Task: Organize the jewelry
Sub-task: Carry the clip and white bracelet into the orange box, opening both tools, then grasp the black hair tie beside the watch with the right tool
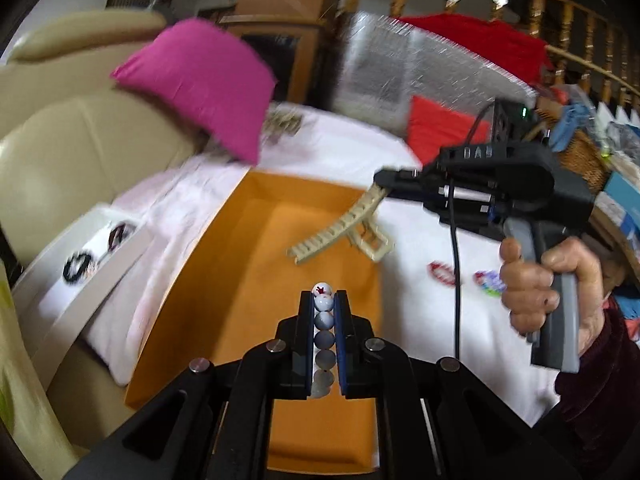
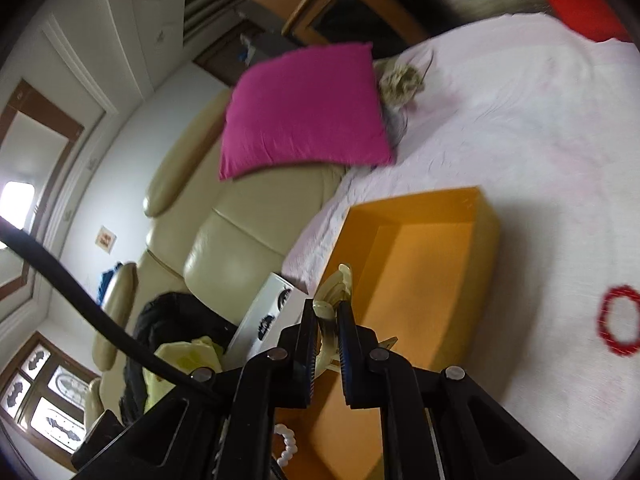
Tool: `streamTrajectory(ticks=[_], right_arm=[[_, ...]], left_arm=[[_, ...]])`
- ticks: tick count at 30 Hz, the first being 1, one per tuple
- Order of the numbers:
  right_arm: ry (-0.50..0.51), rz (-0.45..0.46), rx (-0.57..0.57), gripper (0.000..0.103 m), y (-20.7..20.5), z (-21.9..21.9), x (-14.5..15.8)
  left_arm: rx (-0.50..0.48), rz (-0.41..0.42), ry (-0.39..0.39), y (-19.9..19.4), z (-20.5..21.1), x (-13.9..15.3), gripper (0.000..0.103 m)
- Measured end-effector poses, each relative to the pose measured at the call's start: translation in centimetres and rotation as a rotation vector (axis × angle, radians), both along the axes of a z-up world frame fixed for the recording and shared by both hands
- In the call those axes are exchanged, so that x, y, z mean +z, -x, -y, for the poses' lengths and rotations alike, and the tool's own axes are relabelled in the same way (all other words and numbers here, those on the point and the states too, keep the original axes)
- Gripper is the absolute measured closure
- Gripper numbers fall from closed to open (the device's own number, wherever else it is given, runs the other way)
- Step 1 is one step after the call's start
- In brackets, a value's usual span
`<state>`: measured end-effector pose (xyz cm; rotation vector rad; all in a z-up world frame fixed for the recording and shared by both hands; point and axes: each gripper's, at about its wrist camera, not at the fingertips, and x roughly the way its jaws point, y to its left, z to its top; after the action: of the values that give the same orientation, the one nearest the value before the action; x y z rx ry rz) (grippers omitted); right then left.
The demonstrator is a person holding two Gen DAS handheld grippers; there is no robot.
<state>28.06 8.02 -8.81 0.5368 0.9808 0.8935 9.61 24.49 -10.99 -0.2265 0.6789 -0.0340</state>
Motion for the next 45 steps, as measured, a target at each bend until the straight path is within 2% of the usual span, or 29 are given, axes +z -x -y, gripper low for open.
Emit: streamTrajectory(ticks=[6, 9, 12, 16, 17, 19, 20, 21, 22, 23, 24, 29, 34, 39, 45], right_arm=[[0.058, -0.092, 0.073, 0.092, -1.9, -3.9, -3.5], [0.1, -0.126, 0.122, 0.092, -1.9, -5.5, -4.8], [0.129, -0.138, 0.13, 0.092, -1.7, -6.3, -5.8], [0.147, -0.15, 0.108, 0.089, -1.7, -6.7, -6.6], [0.156, -0.154, 0.104, 0.088, -1.8, -6.8, -6.7], [0.165, -0.158, 0.104, 0.086, -1.7, -6.7, -6.7], [0.177, -0.149, 0.094, 0.082, -1.6, -6.5, -6.4], [0.178, -0.14, 0.089, 0.075, -1.5, -6.0, -6.0], [0.173, -0.135, 0.089, 0.068, -1.4, -5.8, -5.7], [0.17, -0.126, 0.081, 0.048, -1.3, -5.2, -5.2], [0.169, -0.11, 0.062, 0.037, -1.2, -4.5, -4.7], [0.144, -0.009, -0.045, 0.037, -0.3, 1.5, -1.6], [0.165, 0.031, -0.154, 0.037, 1.1, 9.9, 0.3], [0.136, -0.012, -0.319, 0.037, 4.0, 22.0, 0.4], [0.079, -0.097, -0.5, 0.037, 6.6, 35.1, -0.9]], left_arm=[[0.082, -0.145, 0.072, -2.1, -3.9, -4.3, 0.093], [0.119, -0.189, 0.055, -3.0, -4.8, -5.7, 0.093], [0.129, -0.22, 0.072, -3.6, -5.8, -6.8, 0.093], [0.152, -0.251, 0.039, -4.1, -6.0, -7.5, 0.093], [0.161, -0.26, 0.028, -4.1, -6.1, -7.7, 0.09], [0.178, -0.277, 0.018, -4.3, -6.4, -7.9, 0.077], [0.19, -0.281, 0.014, -4.3, -6.5, -7.9, 0.061], [0.209, -0.271, 0.011, -4.0, -6.7, -7.7, 0.052], [0.219, -0.257, 0.011, -3.7, -6.7, -7.3, 0.051], [0.224, -0.246, 0.014, -3.2, -6.5, -6.8, 0.05], [0.226, -0.236, 0.021, -3.0, -6.4, -6.5, 0.049], [0.22, -0.187, -0.012, -2.7, -4.5, -4.3, 0.049], [0.114, -0.107, -0.048, -3.7, 1.6, -1.2, 0.047], [-0.04, -0.068, -0.108, -4.5, 10.1, 1.2, 0.046], [-0.186, -0.06, -0.137, -6.0, 18.6, 1.0, 0.046]])
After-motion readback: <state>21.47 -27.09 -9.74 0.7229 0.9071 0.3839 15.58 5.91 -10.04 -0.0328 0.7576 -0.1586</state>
